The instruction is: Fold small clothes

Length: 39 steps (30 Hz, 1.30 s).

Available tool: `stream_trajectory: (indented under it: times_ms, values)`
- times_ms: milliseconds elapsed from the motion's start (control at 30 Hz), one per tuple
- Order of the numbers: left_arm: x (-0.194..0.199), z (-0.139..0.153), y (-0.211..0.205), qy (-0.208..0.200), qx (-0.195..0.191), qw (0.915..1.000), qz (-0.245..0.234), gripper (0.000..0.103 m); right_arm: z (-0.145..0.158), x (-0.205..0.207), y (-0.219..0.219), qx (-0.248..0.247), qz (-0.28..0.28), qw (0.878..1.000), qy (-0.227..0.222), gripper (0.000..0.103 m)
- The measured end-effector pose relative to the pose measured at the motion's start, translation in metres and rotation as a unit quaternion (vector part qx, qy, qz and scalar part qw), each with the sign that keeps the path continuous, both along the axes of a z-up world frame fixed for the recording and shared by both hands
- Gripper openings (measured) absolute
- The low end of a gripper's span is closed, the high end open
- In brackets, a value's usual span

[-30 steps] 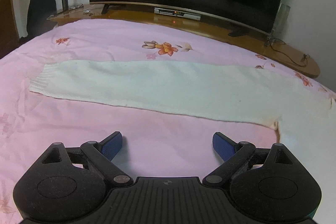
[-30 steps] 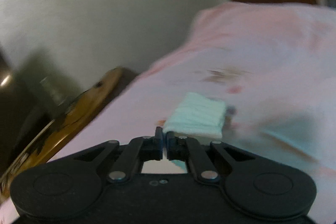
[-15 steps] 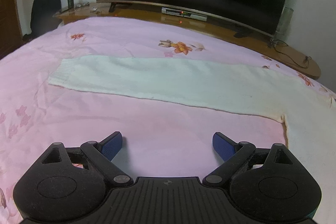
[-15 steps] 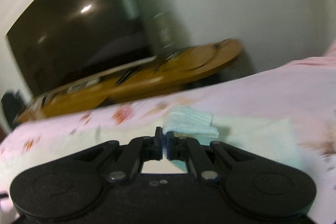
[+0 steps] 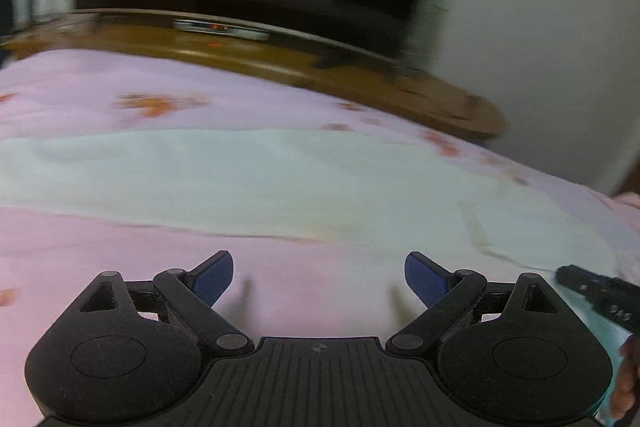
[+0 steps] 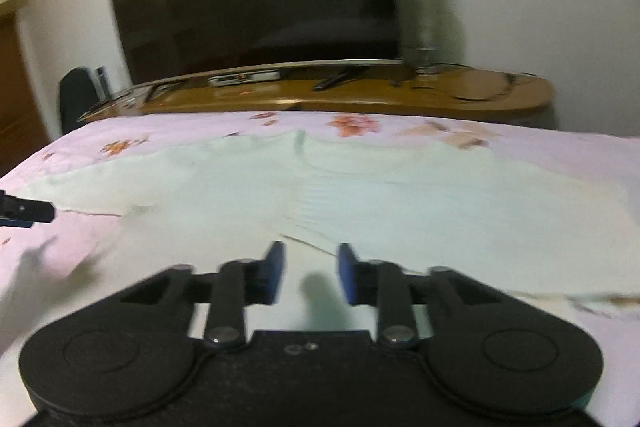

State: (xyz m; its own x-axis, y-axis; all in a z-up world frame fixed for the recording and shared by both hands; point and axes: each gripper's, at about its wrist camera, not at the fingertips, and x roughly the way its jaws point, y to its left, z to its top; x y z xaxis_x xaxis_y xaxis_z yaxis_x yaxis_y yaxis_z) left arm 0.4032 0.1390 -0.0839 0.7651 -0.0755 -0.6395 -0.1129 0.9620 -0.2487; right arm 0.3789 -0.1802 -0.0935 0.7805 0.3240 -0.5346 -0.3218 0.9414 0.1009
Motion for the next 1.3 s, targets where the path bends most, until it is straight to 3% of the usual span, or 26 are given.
stream_trajectory:
  times_ms: [100,133,167,200,300,400,533,600,633,733,900,1067,1300]
  values:
    - [0.031,-0.002,-0.044,0.003,-0.040,0.9973,-0.062,0.090,0.004,-0.004,-0.031,0.003,-0.069,0.998,-0.001,0.027]
    - [0.043,-0.004,-0.057,0.009,-0.070,0.9941,-0.083,0.083,0.002,-0.006,-0.050,0.012,-0.086,0.996,0.007,0.028]
    - [0.053,-0.007,-0.068,0.017,-0.090,0.9912,-0.096,0.060,0.004,-0.009,-0.064,0.022,-0.104,0.994,0.015,0.028]
    - [0.065,-0.012,-0.081,0.034,-0.105,0.9882,-0.106,0.053,0.003,-0.012,-0.076,0.031,-0.120,0.992,0.019,0.028]
    - [0.089,-0.024,-0.101,0.059,-0.132,0.9839,-0.105,0.053,0.001,-0.023,-0.107,0.041,-0.148,0.988,0.024,0.028]
    - [0.109,-0.039,-0.108,0.082,-0.183,0.9751,-0.096,0.053,-0.001,-0.036,-0.126,0.044,-0.168,0.984,0.025,0.029]
    - [0.119,-0.048,-0.112,0.079,-0.211,0.9711,-0.080,0.049,-0.006,-0.041,-0.141,0.056,-0.188,0.980,0.027,0.029]
    - [0.116,-0.049,-0.118,0.084,-0.205,0.9725,-0.073,0.013,-0.009,-0.041,-0.148,0.062,-0.201,0.977,0.030,0.029]
    - [0.118,-0.051,-0.118,0.088,-0.199,0.9733,-0.071,0.003,-0.012,-0.037,-0.151,0.064,-0.208,0.975,0.031,0.029]
    - [0.118,-0.050,-0.116,0.073,-0.190,0.9759,-0.078,0.003,-0.020,-0.028,-0.165,0.093,-0.231,0.967,0.045,0.029]
    - [0.103,-0.017,-0.096,0.024,-0.168,0.9819,-0.084,0.003,-0.034,-0.011,-0.175,0.160,-0.231,0.956,0.080,0.031]
    - [0.086,0.009,-0.054,0.001,-0.156,0.9850,-0.074,0.003,-0.035,0.001,-0.157,0.152,-0.204,0.964,0.079,0.033]
    - [0.073,-0.005,-0.004,0.012,-0.145,0.9887,-0.036,0.003,-0.033,0.018,-0.138,0.126,-0.180,0.972,0.080,0.032]
